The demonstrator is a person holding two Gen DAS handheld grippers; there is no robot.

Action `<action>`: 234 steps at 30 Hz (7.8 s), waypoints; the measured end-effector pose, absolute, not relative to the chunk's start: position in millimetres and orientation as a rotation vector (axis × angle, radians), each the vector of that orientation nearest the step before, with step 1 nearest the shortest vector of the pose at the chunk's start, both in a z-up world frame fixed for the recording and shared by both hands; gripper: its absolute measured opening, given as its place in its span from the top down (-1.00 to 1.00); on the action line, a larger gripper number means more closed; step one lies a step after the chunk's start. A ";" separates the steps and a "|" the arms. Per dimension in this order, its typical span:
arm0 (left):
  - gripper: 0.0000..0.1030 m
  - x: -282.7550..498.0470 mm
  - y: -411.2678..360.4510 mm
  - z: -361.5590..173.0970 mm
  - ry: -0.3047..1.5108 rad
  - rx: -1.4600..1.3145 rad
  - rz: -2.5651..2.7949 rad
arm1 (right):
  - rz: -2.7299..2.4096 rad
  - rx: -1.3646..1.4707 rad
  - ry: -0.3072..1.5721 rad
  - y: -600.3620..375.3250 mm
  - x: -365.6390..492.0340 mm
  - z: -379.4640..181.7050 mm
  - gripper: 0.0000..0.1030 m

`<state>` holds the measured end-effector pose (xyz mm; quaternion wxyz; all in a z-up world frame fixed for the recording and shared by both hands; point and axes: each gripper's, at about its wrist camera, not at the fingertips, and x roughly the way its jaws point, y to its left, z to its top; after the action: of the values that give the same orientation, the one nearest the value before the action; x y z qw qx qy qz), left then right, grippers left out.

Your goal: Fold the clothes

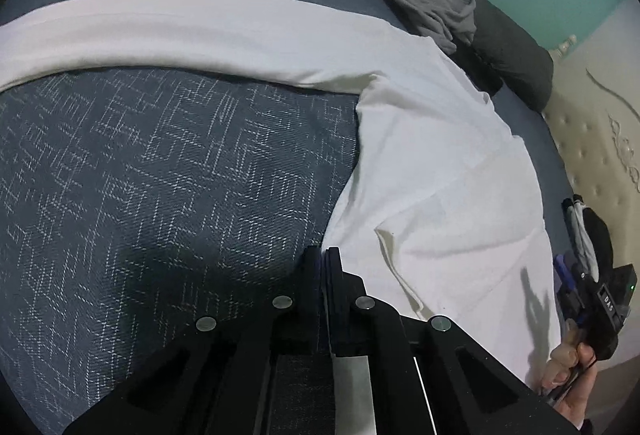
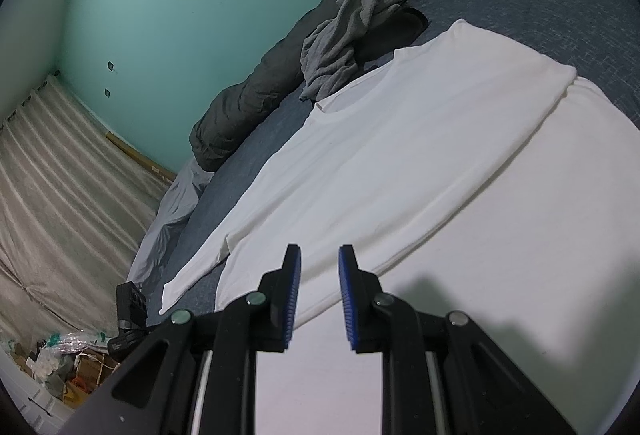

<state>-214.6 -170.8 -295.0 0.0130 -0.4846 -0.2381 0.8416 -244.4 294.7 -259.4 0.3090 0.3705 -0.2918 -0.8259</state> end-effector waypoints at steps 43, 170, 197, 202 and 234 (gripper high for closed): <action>0.11 -142.6 -456.7 -266.1 -1.296 -1.557 3.156 | -2.187 0.909 -0.829 302.8 -258.6 -240.8 0.63; 0.56 -222.3 -7.1 -261.4 -0.345 -1.497 2.488 | -2.265 1.415 -0.570 324.2 -281.7 -290.5 0.93; 0.56 -193.6 -84.2 -251.5 -0.430 -1.504 2.595 | -2.378 1.269 -0.951 397.6 -241.1 -266.1 0.02; 0.56 -195.2 -70.0 -255.8 -0.444 -1.484 2.570 | -2.348 1.364 -0.773 361.0 -251.4 -271.8 -0.06; 0.56 -197.0 -55.2 -247.3 -0.443 -1.441 2.552 | -2.377 1.363 -0.980 395.3 -248.9 -283.6 0.16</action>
<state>-197.0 -55.2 -247.3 0.0886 -0.4841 -0.1489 0.8577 -248.9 395.3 -283.6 0.1157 0.4652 -0.3344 -0.8114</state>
